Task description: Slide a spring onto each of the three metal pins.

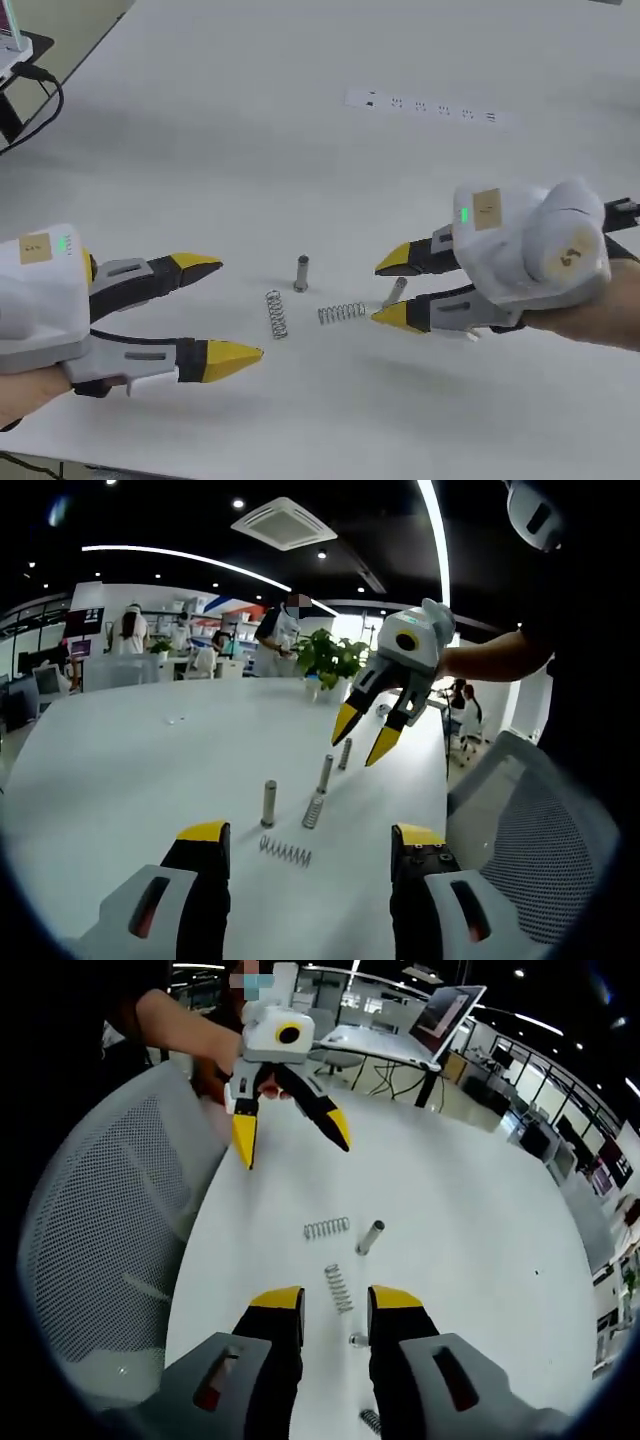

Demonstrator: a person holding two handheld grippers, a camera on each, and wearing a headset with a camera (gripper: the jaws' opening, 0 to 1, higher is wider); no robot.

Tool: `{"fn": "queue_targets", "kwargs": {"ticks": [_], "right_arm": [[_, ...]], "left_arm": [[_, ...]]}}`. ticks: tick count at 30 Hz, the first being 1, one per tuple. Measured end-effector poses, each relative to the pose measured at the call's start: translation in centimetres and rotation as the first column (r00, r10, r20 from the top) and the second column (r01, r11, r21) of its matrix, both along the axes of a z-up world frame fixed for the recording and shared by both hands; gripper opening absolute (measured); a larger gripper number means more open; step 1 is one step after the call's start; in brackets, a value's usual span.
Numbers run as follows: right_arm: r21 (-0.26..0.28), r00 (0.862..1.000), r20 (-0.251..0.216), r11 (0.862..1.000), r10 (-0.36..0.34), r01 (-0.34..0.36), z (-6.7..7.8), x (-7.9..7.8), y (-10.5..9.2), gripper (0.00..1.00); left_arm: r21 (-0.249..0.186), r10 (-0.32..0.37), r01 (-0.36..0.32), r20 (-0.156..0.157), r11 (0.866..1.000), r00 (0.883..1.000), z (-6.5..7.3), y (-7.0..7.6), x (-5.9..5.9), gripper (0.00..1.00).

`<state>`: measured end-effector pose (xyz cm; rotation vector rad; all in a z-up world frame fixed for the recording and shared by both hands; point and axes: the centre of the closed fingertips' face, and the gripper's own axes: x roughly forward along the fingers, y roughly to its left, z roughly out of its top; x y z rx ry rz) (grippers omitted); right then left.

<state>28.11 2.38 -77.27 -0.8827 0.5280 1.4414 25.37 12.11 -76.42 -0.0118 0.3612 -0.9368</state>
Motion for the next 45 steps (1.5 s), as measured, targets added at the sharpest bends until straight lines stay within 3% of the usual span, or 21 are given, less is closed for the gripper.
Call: {"fn": "queue_targets", "kwargs": {"ticks": [7,16,37,45], "right_arm": [[-0.131,0.994,0.053,0.987,0.098,-0.090,-2.2,0.0,0.6,0.20],[-0.206,0.994,0.024,0.974,0.105,-0.097,-4.8,0.6,1.5,0.19],[-0.309,0.994,-0.037,0.945,0.105,-0.112,-8.1,1.6,1.6,0.16],[-0.316,0.994,-0.053,0.942,0.100,-0.112,-8.5,1.7,1.8,0.12]], "left_arm": [[0.000,0.004,-0.004,0.001,1.000,1.000,0.0,0.1,0.0,0.60],[0.000,0.010,-0.010,0.000,1.000,1.000,-0.1,0.4,0.0,0.60],[-0.002,0.019,-0.019,-0.003,1.000,1.000,-0.3,0.6,-0.1,0.59],[-0.006,0.020,-0.020,-0.004,1.000,1.000,-0.4,0.6,0.0,0.59]]}}
